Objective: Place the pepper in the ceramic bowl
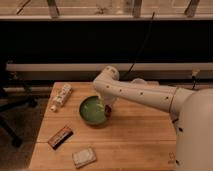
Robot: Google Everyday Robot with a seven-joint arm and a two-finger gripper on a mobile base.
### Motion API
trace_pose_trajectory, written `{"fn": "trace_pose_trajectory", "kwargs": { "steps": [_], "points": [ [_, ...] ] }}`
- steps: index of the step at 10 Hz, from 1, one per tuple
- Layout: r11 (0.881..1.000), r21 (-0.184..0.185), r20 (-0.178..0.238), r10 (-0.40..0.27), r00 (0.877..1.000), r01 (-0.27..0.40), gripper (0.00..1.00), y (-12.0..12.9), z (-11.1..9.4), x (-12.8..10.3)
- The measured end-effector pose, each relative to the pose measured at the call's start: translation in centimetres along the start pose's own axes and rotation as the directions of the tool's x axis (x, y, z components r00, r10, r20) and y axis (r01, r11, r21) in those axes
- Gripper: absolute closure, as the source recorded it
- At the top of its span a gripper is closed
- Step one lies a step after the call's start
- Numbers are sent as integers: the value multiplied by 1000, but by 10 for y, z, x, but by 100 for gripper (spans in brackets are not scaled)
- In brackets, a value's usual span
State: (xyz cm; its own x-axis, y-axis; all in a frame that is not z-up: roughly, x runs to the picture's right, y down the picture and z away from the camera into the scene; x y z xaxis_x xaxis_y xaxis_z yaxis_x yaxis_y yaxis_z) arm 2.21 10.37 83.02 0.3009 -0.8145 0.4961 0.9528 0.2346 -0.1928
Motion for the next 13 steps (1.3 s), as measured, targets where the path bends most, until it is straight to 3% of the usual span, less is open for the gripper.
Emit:
{"fn": "trace_pose_trajectory", "kwargs": {
  "steps": [11, 13],
  "points": [
    [1000, -8, -5, -20, 1000, 20, 100, -21, 0, -1],
    [1000, -9, -5, -21, 1000, 21, 91, -22, 0, 0]
  ]
}}
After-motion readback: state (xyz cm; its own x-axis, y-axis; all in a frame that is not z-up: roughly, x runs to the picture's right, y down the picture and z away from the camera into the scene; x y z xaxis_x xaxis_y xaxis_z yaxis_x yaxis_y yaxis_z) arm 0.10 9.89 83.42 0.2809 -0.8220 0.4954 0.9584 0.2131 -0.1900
